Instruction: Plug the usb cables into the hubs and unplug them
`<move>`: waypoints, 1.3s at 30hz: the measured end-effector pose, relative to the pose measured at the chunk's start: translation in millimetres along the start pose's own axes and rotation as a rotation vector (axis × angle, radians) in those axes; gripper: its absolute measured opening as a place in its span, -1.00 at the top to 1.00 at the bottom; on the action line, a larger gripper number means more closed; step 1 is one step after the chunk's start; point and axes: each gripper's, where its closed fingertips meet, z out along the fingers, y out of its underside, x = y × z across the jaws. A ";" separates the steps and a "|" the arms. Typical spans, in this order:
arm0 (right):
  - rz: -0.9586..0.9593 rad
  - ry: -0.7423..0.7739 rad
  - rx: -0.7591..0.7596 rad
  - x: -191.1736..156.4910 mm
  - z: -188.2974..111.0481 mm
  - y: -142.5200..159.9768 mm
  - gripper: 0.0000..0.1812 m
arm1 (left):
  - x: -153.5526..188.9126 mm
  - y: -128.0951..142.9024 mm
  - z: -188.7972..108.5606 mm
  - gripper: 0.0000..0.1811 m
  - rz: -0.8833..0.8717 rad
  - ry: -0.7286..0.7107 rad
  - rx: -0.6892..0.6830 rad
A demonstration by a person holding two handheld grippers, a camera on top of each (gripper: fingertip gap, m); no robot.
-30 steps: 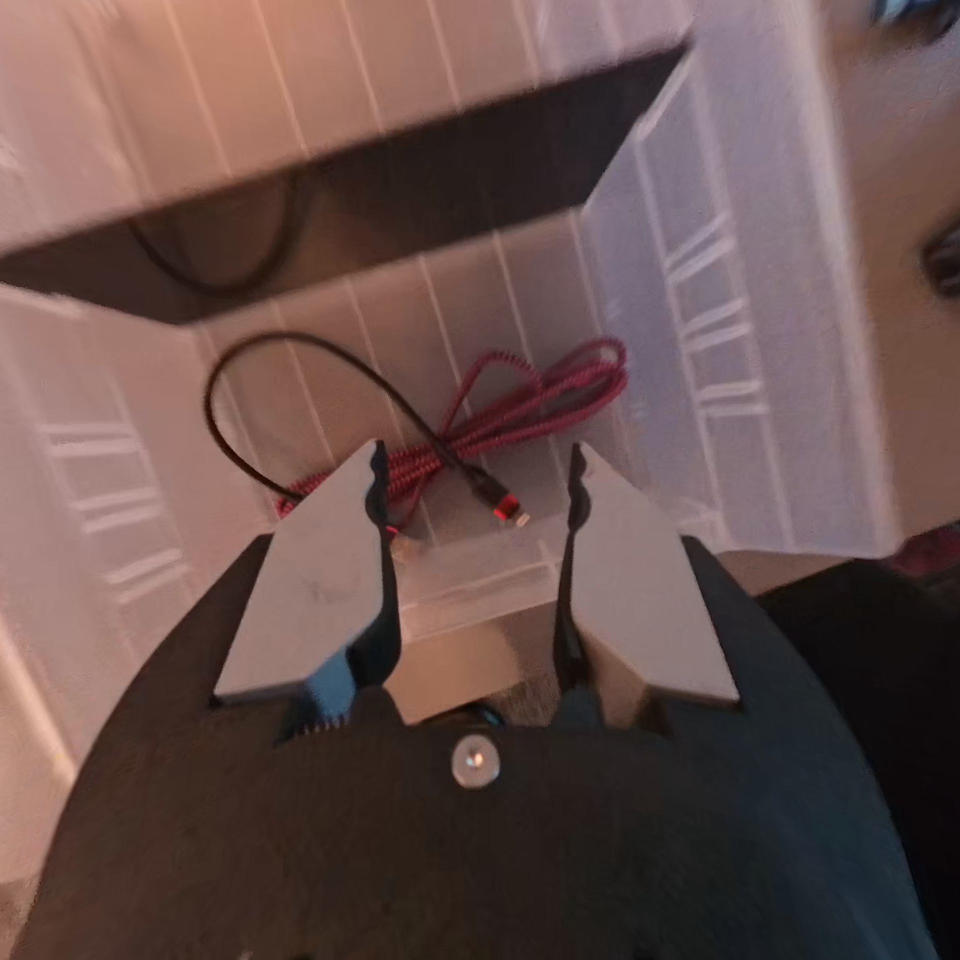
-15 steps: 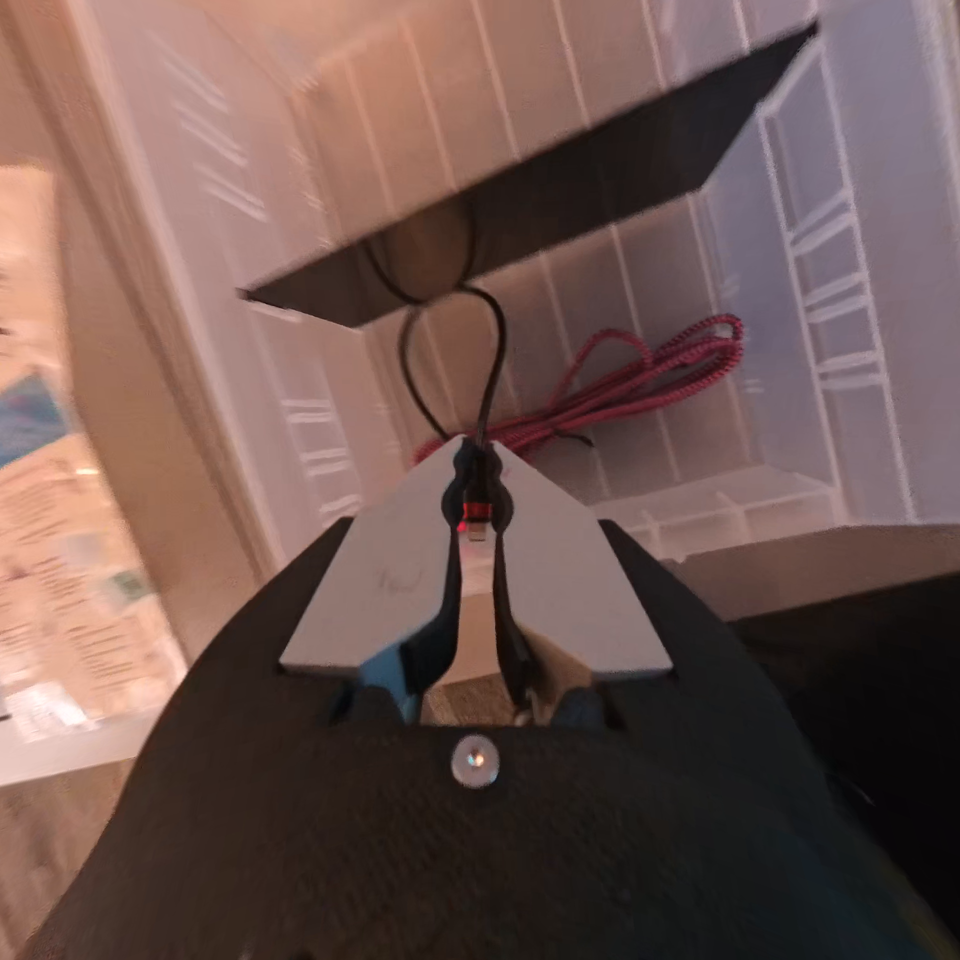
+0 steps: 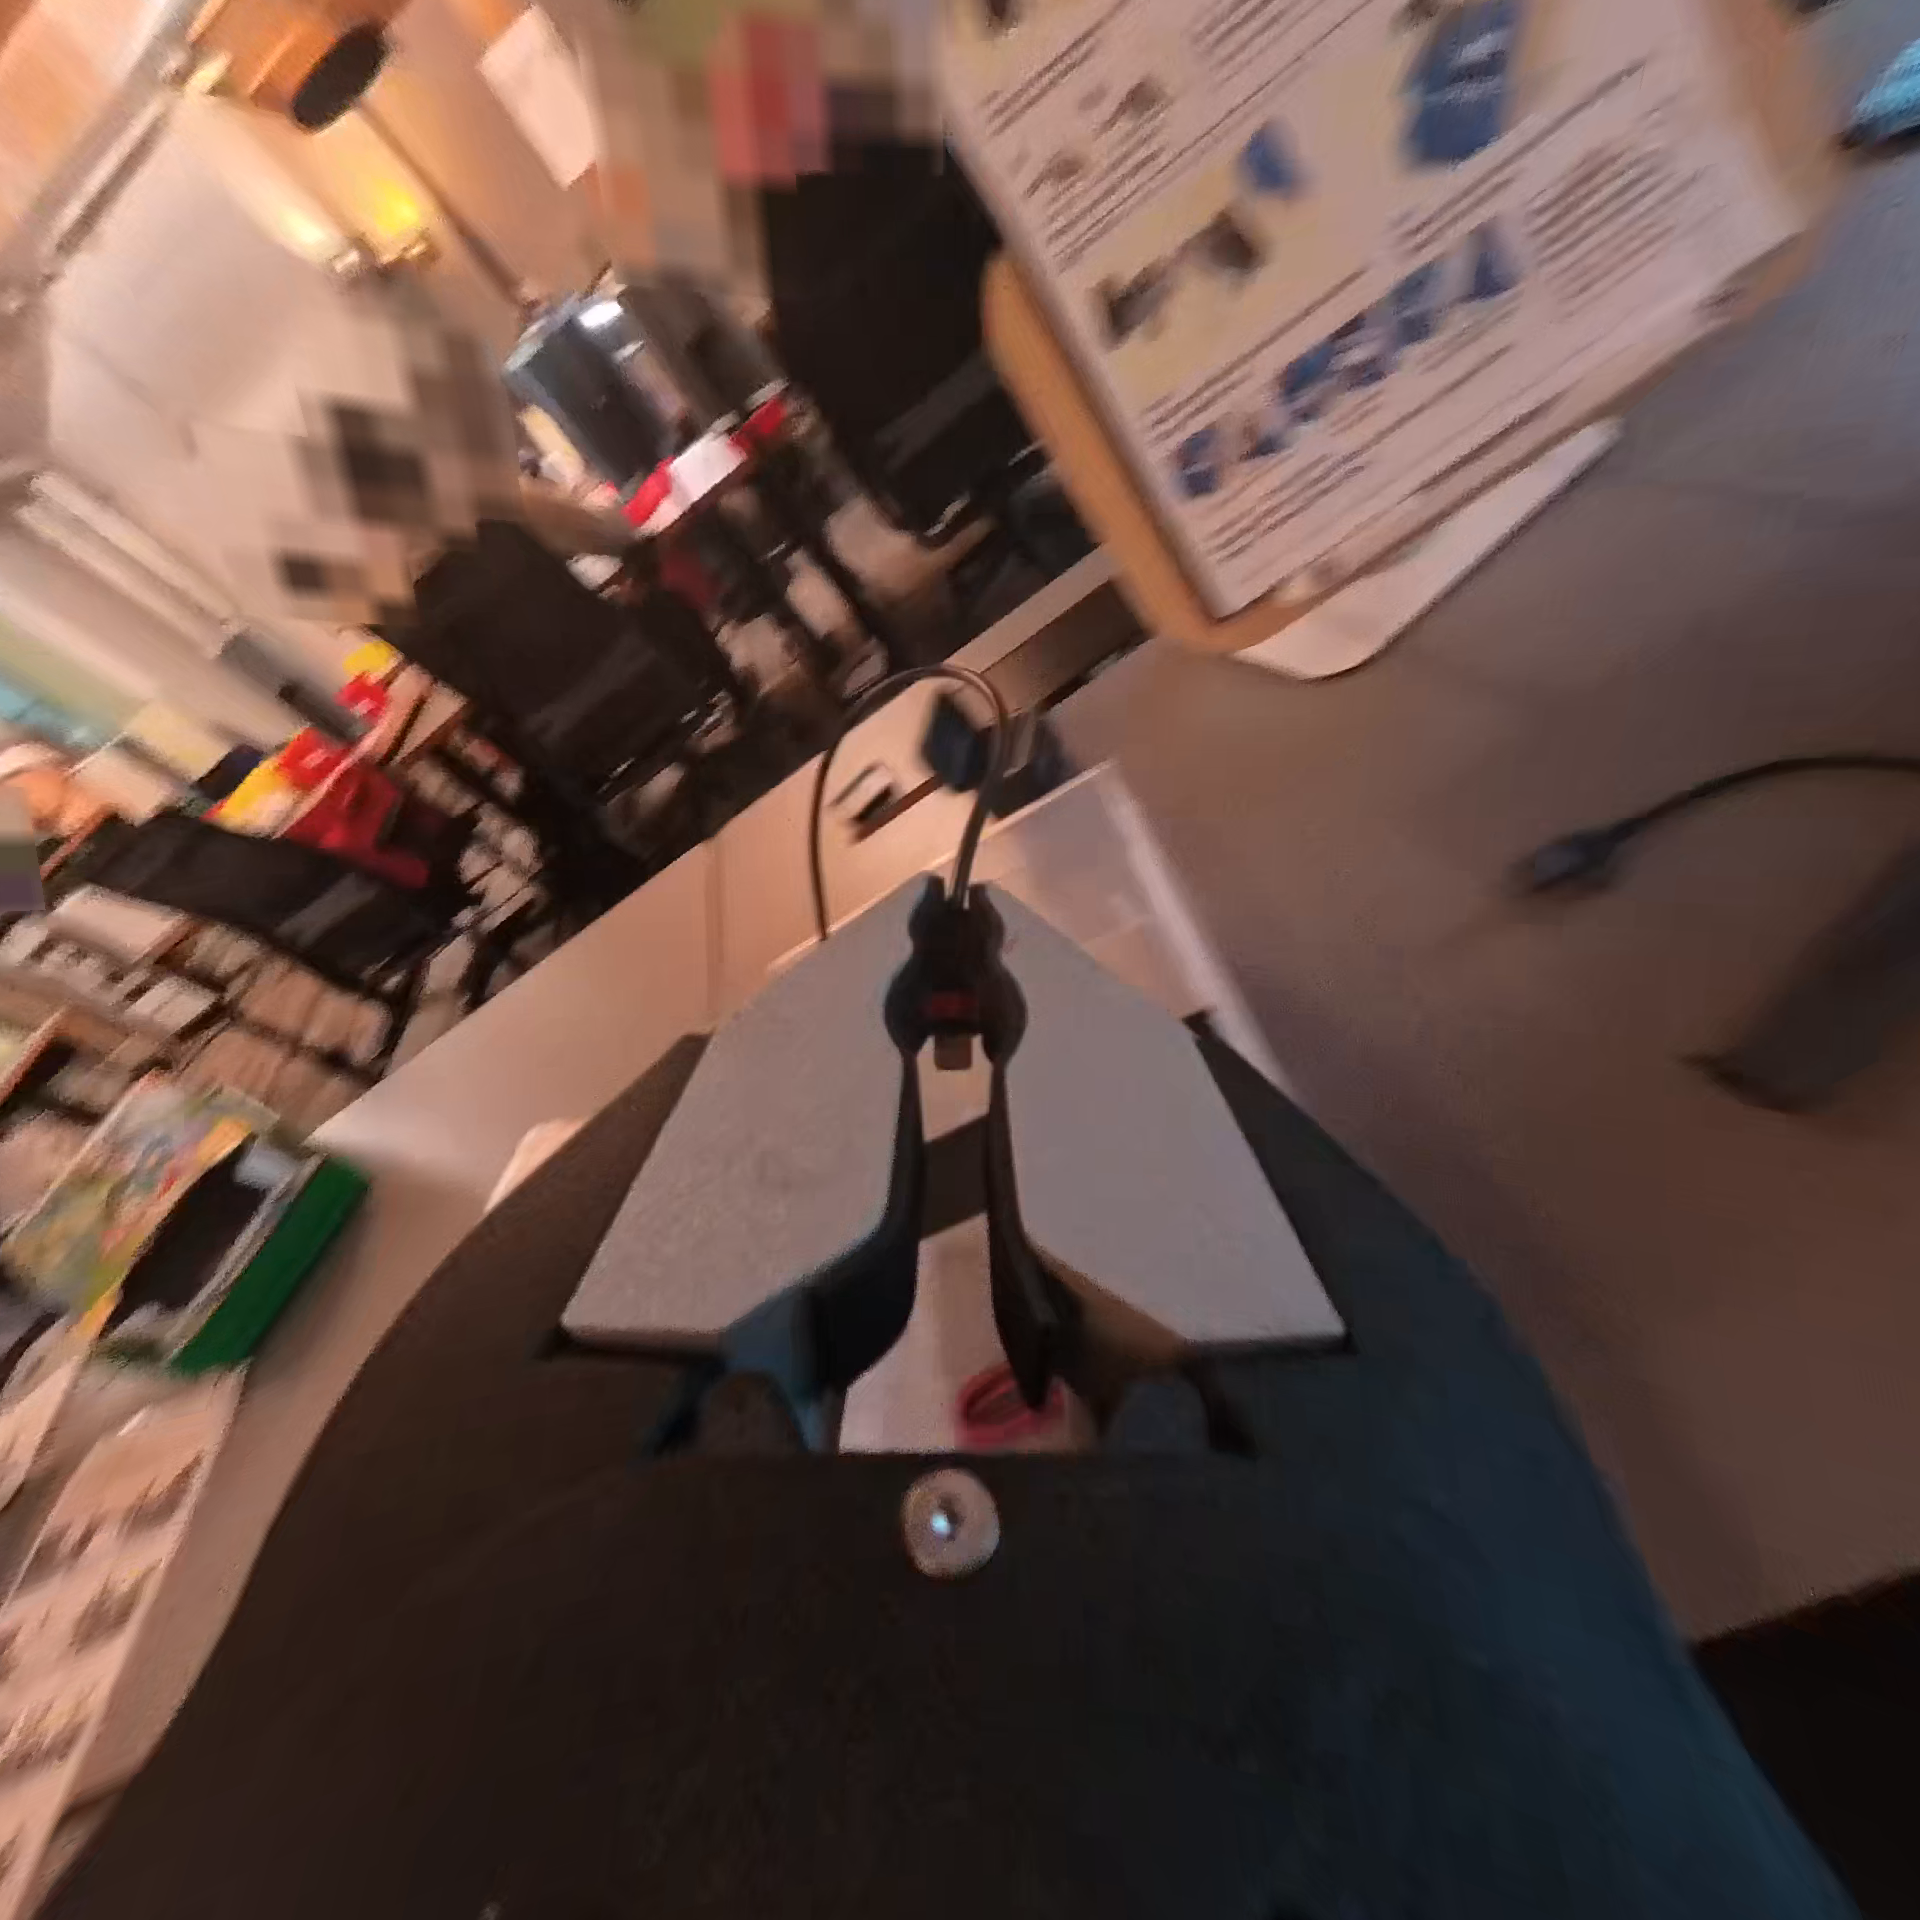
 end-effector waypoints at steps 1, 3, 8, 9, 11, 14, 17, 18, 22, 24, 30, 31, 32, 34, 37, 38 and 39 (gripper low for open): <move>0.004 -0.018 0.033 -1.9 -3.0 -5.4 0.66 | 21.5 -11.5 0.8 0.97 0.005 0.054 0.040; 0.022 -0.043 0.111 -3.8 -11.9 -18.9 0.66 | 63.4 -34.4 2.1 0.98 0.021 0.146 0.137; 0.009 -0.053 0.192 -3.3 -47.4 -52.6 0.62 | 182.7 -57.7 18.6 0.98 -0.039 0.509 0.204; -0.020 -0.068 0.192 -7.3 -55.7 -57.9 0.62 | 202.9 -55.4 25.6 0.98 -0.050 0.566 0.192; -0.079 -0.097 0.186 -16.1 -69.7 -64.0 0.50 | 237.0 -46.3 42.7 0.98 -0.079 0.657 0.152; -0.152 -0.157 0.155 -29.9 -79.3 -61.3 0.29 | 274.0 -37.0 60.4 0.98 -0.167 0.791 0.124; -0.141 -0.171 0.147 -28.2 -77.1 -58.4 0.20 | 294.8 -34.2 68.3 0.97 -0.303 0.922 0.110; -0.124 -0.155 0.133 -23.0 -73.4 -55.9 0.19 | 299.0 -32.8 71.0 0.97 -0.335 0.950 0.107; -0.134 -0.157 0.048 -24.9 -53.2 -41.2 0.18 | 312.0 -27.1 74.5 0.98 -0.385 1.045 0.103; -0.181 -0.206 0.030 -39.8 -43.9 -38.6 0.20 | 317.0 -26.8 72.1 0.98 -0.376 1.076 0.129; -0.299 -0.246 0.021 -61.8 -25.7 -43.6 0.88 | 325.3 -15.7 65.9 0.98 -0.339 1.134 0.129; -0.307 -0.255 0.004 -63.3 -24.9 -40.3 0.99 | 324.7 -12.0 64.8 0.98 -0.328 1.139 0.114; -0.311 -0.249 -0.028 -61.2 -23.3 -34.6 1.00 | 322.3 -6.6 65.7 0.88 -0.307 1.123 0.090; -0.312 -0.189 -0.099 -48.6 -19.7 -22.7 1.00 | 313.0 10.7 70.4 0.69 -0.211 1.050 0.019; -0.282 -0.146 -0.165 -37.2 -17.6 -10.6 1.00 | 298.5 46.1 72.9 0.48 -0.064 0.965 -0.134; -0.273 -0.151 -0.182 -37.0 -17.1 -6.9 1.00 | 292.0 54.6 75.3 0.51 -0.033 0.928 -0.169; -0.272 -0.155 -0.196 -37.2 -16.4 -3.5 1.00 | 284.1 57.7 79.0 0.54 -0.014 0.882 -0.171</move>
